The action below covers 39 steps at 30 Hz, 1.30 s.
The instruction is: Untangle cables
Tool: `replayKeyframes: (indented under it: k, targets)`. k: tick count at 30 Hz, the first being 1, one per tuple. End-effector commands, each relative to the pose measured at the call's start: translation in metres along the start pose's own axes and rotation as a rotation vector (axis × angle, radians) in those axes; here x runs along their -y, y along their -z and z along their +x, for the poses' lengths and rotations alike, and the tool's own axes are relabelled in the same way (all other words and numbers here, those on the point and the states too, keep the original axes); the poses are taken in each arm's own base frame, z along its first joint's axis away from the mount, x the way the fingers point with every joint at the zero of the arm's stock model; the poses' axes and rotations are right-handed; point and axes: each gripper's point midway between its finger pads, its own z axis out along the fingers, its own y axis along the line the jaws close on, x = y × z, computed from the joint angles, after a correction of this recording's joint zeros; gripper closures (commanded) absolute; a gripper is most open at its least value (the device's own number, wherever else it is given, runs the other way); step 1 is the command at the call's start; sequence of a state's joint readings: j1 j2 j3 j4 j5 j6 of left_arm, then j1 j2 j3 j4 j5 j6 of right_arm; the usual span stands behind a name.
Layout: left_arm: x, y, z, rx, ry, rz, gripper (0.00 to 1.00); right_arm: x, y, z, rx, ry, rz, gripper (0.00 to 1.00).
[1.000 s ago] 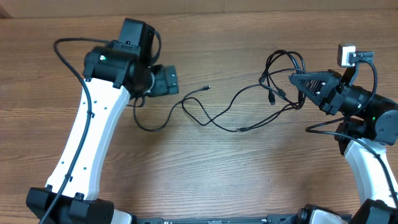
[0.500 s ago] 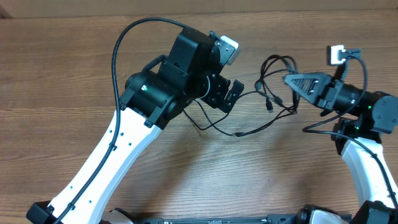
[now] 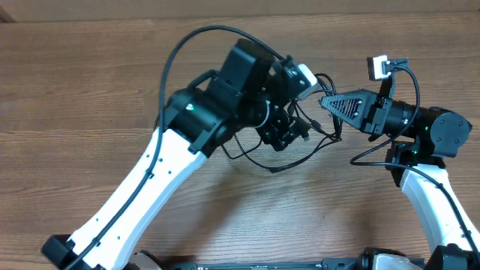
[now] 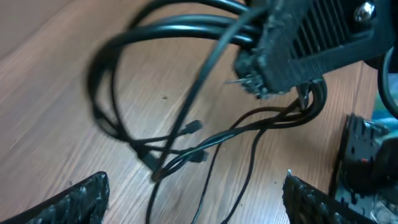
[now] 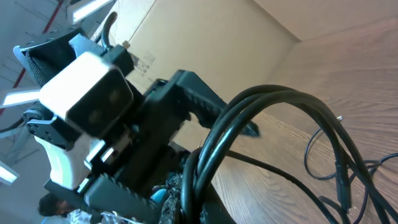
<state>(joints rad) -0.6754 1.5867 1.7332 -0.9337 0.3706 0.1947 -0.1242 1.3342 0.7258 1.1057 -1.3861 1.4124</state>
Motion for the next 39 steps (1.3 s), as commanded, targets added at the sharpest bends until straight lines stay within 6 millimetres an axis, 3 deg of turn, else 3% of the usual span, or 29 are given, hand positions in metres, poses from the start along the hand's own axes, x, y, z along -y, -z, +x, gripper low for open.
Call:
replayKeyframes:
  k: [1, 4, 6, 9, 13, 18, 23, 28, 30, 39]
  targets:
    - [0.006, -0.015, 0.002, -0.017, -0.097, 0.044, 0.29, -0.01, -0.002, -0.005, 0.015, 0.038, -0.008, 0.96]
    - [0.004, -0.018, 0.0, -0.01, -0.099, 0.043, 0.61, -0.01, -0.002, -0.005, 0.014, 0.038, -0.008, 0.96]
    - [0.004, -0.018, -0.002, -0.003, -0.102, 0.042, 0.67, -0.01, -0.002, -0.005, 0.014, 0.038, -0.008, 0.96]
    - [0.004, -0.018, -0.002, -0.003, -0.102, 0.041, 0.96, -0.01, -0.002, -0.005, 0.014, 0.038, -0.008, 0.96]
    - [-0.001, -0.018, -0.002, -0.006, -0.054, 0.012, 0.96, -0.01, -0.002, -0.005, 0.014, 0.038, -0.008, 0.96]
    - [-0.036, -0.015, -0.001, -0.008, 0.141, -0.191, 0.96, -0.007, -0.002, -0.004, 0.01, 0.016, -0.004, 0.96]
    - [-0.059, -0.009, 0.004, -0.005, 0.272, -0.33, 0.96, -0.007, -0.002, -0.002, -0.001, 0.02, -0.005, 0.96]
    - [-0.112, 0.03, 0.031, 0.069, 0.686, -0.739, 0.96, -0.005, -0.002, -0.001, -0.009, 0.018, -0.002, 0.91]
    - [-0.122, 0.046, 0.044, 0.11, 0.829, -0.855, 0.96, -0.003, -0.002, 0.0, -0.013, -0.001, 0.001, 0.9]
    - [-0.122, 0.051, 0.055, 0.074, 0.836, -0.889, 0.96, -0.003, -0.002, 0.003, -0.029, 0.003, -0.001, 0.89]
